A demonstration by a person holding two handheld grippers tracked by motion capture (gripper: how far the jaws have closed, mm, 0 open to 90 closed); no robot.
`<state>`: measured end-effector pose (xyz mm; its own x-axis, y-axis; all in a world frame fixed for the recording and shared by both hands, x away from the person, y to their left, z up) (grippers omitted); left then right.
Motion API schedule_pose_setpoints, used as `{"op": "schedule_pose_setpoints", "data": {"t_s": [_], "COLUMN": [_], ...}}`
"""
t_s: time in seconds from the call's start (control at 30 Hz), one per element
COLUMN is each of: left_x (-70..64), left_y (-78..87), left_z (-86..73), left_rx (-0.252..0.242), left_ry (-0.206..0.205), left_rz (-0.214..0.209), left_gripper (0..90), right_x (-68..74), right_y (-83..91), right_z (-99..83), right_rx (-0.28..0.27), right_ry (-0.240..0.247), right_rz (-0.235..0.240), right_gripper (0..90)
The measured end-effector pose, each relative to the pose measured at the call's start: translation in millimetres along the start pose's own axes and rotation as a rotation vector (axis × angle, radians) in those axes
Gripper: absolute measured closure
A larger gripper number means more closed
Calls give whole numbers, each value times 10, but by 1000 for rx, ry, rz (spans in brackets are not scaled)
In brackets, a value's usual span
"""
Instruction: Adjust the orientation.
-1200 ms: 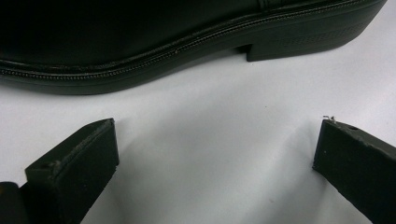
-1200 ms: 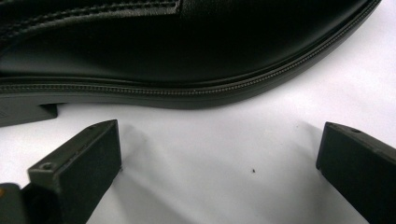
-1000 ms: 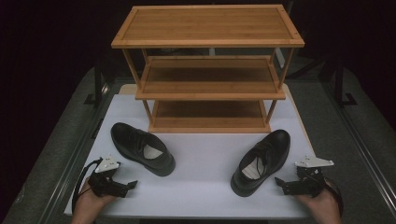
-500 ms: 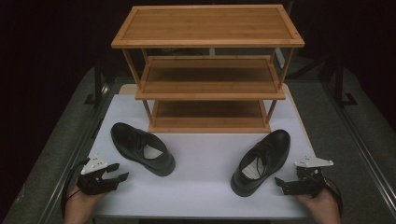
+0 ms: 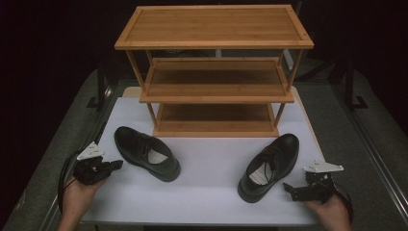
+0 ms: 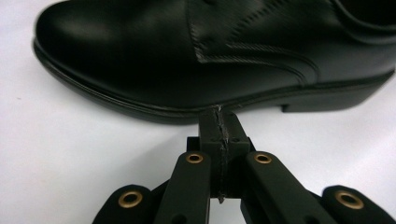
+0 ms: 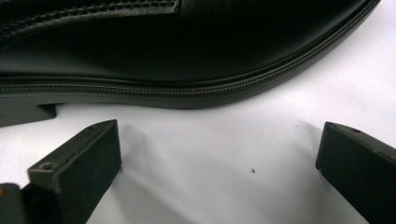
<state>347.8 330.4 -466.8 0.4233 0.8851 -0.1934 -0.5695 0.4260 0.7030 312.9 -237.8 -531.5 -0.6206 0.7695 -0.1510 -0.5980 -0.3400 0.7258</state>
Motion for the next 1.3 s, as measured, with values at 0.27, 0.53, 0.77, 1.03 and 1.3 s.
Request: {"op": "schedule_pose_setpoints", "data": {"t_s": [0.27, 0.53, 0.77, 1.03, 1.3], "left_x": [138, 393, 617, 855, 1090], "left_y": [-27, -115, -172, -226, -418], "left_z": [167, 422, 625, 830, 933], "left_rx": [1, -21, -42, -52, -37], "left_ry": [17, 62, 72, 77, 63], "left_rz": [22, 58, 99, 147, 196], "left_gripper": [899, 900, 900, 900, 900], "right_x": [-1, -1, -1, -1, -1], "right_y": [0, 0, -1, -1, -1], "right_z": [0, 0, 0, 0, 0], "right_rx": [0, -2, -2, -3, -2], "right_ry": [1, 1, 1, 0, -1], "right_rz": [0, 0, 1, 1, 1], "right_gripper": [0, 0, 0, 0, 0]}}
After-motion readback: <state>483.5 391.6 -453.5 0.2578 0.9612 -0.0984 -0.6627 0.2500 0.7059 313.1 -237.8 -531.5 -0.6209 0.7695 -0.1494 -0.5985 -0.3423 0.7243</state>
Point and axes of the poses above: each handheld gripper's, and its own axes: y roughly backward along the jaws, z roughly out of its top, x roughly to its left, the point moved 10 cm from there along -y, roughly forward along the jaws, and after that the axes turned 14 degrees about y, right-handed, at the moved point
